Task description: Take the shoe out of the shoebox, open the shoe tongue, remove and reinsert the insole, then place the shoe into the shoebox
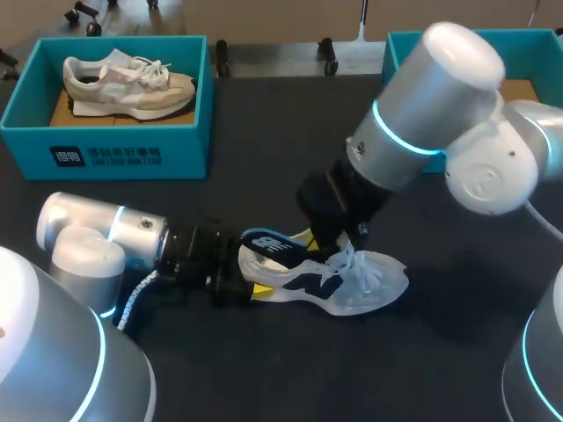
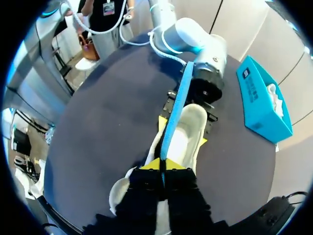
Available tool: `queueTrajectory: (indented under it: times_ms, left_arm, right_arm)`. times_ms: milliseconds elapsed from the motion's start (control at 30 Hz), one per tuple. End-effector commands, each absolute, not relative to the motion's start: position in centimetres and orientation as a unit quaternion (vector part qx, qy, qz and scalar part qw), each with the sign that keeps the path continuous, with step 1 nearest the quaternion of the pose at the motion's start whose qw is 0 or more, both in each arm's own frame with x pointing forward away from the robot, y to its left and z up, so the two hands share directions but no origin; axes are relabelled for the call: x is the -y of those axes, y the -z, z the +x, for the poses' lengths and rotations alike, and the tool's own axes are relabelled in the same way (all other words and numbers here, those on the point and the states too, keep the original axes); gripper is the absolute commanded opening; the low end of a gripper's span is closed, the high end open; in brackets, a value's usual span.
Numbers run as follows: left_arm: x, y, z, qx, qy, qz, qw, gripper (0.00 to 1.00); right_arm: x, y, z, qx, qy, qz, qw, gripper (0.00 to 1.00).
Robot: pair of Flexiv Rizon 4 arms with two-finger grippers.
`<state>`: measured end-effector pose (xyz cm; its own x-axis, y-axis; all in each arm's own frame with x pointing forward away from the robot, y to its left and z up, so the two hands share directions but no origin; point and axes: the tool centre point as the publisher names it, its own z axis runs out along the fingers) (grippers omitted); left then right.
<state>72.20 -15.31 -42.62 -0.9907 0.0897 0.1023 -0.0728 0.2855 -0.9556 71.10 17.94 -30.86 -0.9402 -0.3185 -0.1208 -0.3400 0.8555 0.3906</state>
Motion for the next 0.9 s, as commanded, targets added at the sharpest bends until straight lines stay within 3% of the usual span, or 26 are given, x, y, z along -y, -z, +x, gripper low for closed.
queueTrajectory:
  times_ms: [33, 167, 233, 500, 900]
  left_arm:
    - [15.2, 43.1, 72.5, 0.799, -0.597, -0.005, 0.068, 0.00]
    - [15.2, 43.1, 72.5, 0.799, -0.597, -0.005, 0.068, 0.00]
    - [15.2, 43.1, 72.5, 0.799, -0.597, -0.005, 0.068, 0.00]
    - [15.2, 43.1, 72.5, 0.799, -0.597, -0.005, 0.068, 0.00]
    - [15.2, 43.1, 72.5, 0.799, -0.597, -0.005, 0.068, 0.00]
  right_arm:
    - [-19.9, 30.4, 71.6, -0.967, -0.183, -0.178, 0.015, 0.24]
    - [-20.0, 30.0, 71.5, -0.969, -0.172, -0.178, 0.021, 0.43]
    - [-19.9, 29.9, 71.5, -0.971, -0.169, -0.167, 0.025, 0.47]
    - [-17.7, 29.6, 71.5, -0.977, -0.190, -0.097, 0.018, 0.38]
    - [-19.3, 30.7, 71.4, -0.974, -0.214, -0.071, -0.004, 0.33]
